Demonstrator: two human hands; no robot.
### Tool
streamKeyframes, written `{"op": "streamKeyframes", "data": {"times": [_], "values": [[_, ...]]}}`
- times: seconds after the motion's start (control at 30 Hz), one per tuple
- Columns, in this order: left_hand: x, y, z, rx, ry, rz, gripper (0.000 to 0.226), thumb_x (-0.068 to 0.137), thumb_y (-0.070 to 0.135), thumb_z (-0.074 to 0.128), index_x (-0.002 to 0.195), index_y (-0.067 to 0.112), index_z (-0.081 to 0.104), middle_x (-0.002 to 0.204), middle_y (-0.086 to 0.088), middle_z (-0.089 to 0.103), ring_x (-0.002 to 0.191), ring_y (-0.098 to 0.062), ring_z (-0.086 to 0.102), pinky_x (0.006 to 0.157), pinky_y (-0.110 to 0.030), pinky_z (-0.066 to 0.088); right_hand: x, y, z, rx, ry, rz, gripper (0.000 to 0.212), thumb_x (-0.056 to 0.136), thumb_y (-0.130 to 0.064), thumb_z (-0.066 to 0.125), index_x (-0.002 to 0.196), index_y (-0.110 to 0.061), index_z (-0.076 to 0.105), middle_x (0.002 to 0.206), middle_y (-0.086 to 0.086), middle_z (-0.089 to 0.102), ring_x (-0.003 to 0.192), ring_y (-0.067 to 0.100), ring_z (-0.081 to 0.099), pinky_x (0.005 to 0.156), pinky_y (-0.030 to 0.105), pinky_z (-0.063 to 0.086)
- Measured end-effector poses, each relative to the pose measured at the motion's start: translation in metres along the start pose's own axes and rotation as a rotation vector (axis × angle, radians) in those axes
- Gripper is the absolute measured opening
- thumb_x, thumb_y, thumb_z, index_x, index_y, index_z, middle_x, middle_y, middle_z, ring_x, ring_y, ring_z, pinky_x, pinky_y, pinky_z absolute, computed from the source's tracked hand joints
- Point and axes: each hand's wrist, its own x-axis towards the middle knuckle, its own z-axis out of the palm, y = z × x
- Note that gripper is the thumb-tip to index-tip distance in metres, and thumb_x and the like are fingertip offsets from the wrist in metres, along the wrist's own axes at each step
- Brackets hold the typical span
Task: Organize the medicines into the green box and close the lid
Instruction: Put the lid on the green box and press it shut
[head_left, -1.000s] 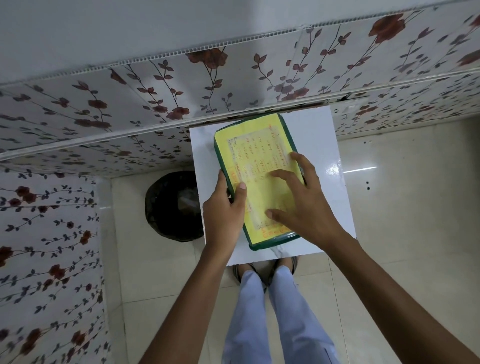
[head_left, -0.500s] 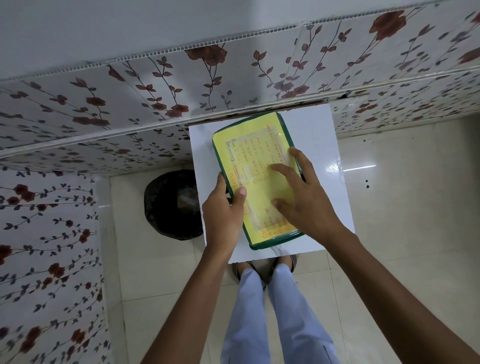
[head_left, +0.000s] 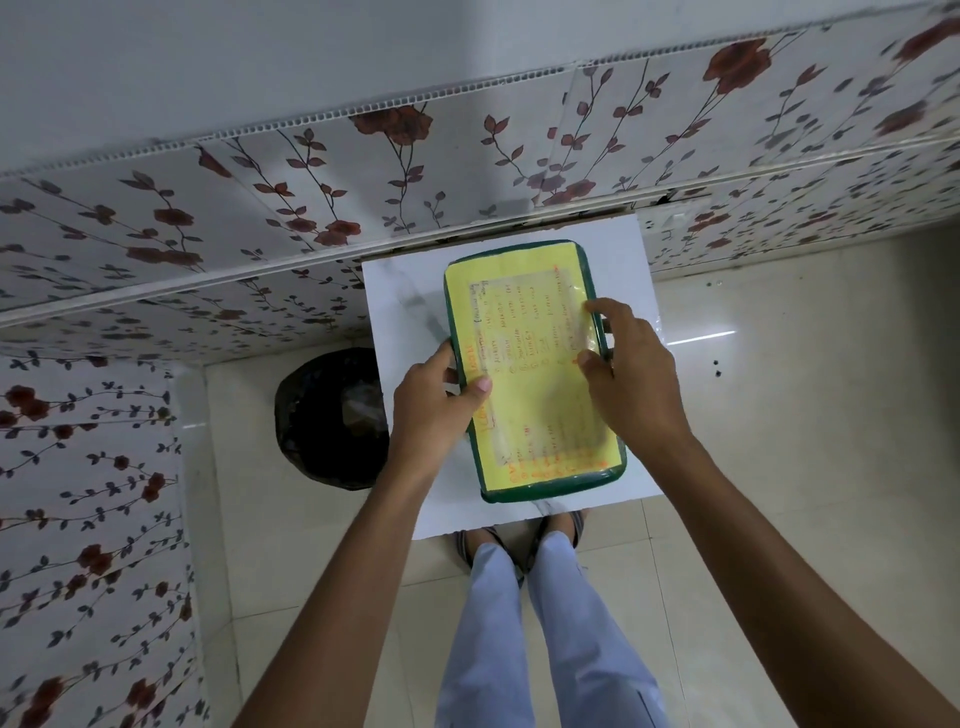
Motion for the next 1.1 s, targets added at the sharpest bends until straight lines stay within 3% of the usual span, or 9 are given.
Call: {"op": "streamKeyframes", "data": {"times": [0.07, 0.2, 0.3, 0.47, 0.6, 0.67, 0.77, 0.9, 1.1], "values": [[0.007, 0.006, -0.003, -0.029, 0.008, -0.025, 0.023, 0.084, 0.028, 0.061, 0.107, 0.028, 0.061, 0.090, 0.011, 0.061, 0.093, -0.021, 0.064, 0.083, -0.050, 0.056, 0.005, -0.002, -0.006, 0.013, 0.000, 0.000, 0.043, 0.090, -0.021, 0.053, 0.129, -0.027, 0.038, 0.128, 0.007, 0.053, 0.101, 0.025, 0.058, 0.076, 0.033, 0.045], [0.029, 0.024, -0.004, -0.145, 0.160, -0.010, 0.036, 0.088, 0.038, 0.053, 0.121, 0.024, 0.057, 0.095, -0.002, 0.069, 0.092, -0.022, 0.067, 0.085, -0.049, 0.055, 0.028, -0.018, -0.010, 0.094, 0.045, -0.038, 0.043, 0.094, -0.032, 0.044, 0.136, -0.027, 0.034, 0.129, 0.007, 0.055, 0.107, 0.021, 0.057, 0.089, 0.042, 0.048], [0.045, 0.033, -0.005, -0.084, 0.252, 0.050, 0.032, 0.088, 0.034, 0.055, 0.117, 0.020, 0.062, 0.091, -0.009, 0.073, 0.087, -0.024, 0.068, 0.082, -0.047, 0.056, 0.049, -0.026, -0.006, 0.198, 0.044, 0.069, 0.040, 0.094, -0.037, 0.042, 0.132, -0.027, 0.040, 0.115, 0.005, 0.061, 0.100, 0.019, 0.057, 0.085, 0.040, 0.049], [0.051, 0.033, -0.008, -0.162, 0.207, 0.029, 0.020, 0.086, 0.030, 0.060, 0.104, 0.024, 0.066, 0.090, -0.011, 0.074, 0.086, -0.026, 0.069, 0.081, -0.050, 0.056, 0.063, -0.023, -0.008, 0.342, -0.029, 0.233, 0.030, 0.089, -0.038, 0.050, 0.117, -0.029, 0.054, 0.082, -0.011, 0.060, 0.087, 0.018, 0.063, 0.071, 0.030, 0.051], [0.033, 0.022, -0.009, -0.265, 0.072, -0.081, 0.019, 0.081, 0.030, 0.067, 0.098, 0.022, 0.065, 0.098, -0.008, 0.072, 0.090, -0.025, 0.069, 0.080, -0.050, 0.058, 0.043, -0.015, -0.017, 0.329, -0.152, 0.224, 0.042, 0.086, -0.040, 0.056, 0.126, -0.028, 0.046, 0.092, -0.009, 0.060, 0.083, 0.013, 0.061, 0.063, 0.026, 0.049], [0.018, 0.008, -0.005, -0.277, -0.005, -0.138, 0.016, 0.078, 0.025, 0.071, 0.093, 0.025, 0.064, 0.096, -0.005, 0.072, 0.086, -0.022, 0.070, 0.074, -0.045, 0.059, 0.022, -0.004, -0.017, 0.279, -0.218, 0.230, 0.047, 0.085, -0.039, 0.059, 0.128, -0.027, 0.044, 0.103, -0.006, 0.058, 0.088, 0.017, 0.059, 0.069, 0.031, 0.051], [0.006, -0.006, 0.002, -0.308, 0.034, -0.164, 0.030, 0.079, 0.017, 0.070, 0.107, 0.014, 0.059, 0.088, -0.004, 0.069, 0.084, -0.022, 0.069, 0.069, -0.042, 0.059, -0.002, 0.009, -0.014, 0.244, -0.185, 0.229, 0.042, 0.089, -0.037, 0.053, 0.128, -0.024, 0.045, 0.105, -0.004, 0.055, 0.093, 0.019, 0.055, 0.079, 0.038, 0.050], [0.008, -0.007, 0.005, -0.322, 0.081, -0.137, 0.028, 0.079, 0.015, 0.070, 0.102, 0.017, 0.054, 0.087, -0.008, 0.067, 0.085, -0.027, 0.068, 0.069, -0.044, 0.058, -0.001, 0.008, -0.014, 0.262, -0.157, 0.243, 0.040, 0.089, -0.034, 0.053, 0.127, -0.022, 0.047, 0.101, -0.004, 0.055, 0.093, 0.020, 0.056, 0.078, 0.037, 0.050], [-0.014, -0.025, 0.007, -0.234, -0.012, -0.135, 0.032, 0.078, 0.016, 0.071, 0.103, 0.016, 0.052, 0.085, 0.001, 0.061, 0.083, -0.019, 0.065, 0.065, -0.038, 0.059, -0.018, 0.024, -0.028, 0.195, -0.417, 0.151, 0.068, 0.077, -0.026, 0.071, 0.135, -0.024, 0.035, 0.119, 0.004, 0.052, 0.104, 0.023, 0.056, 0.085, 0.046, 0.054]]}}
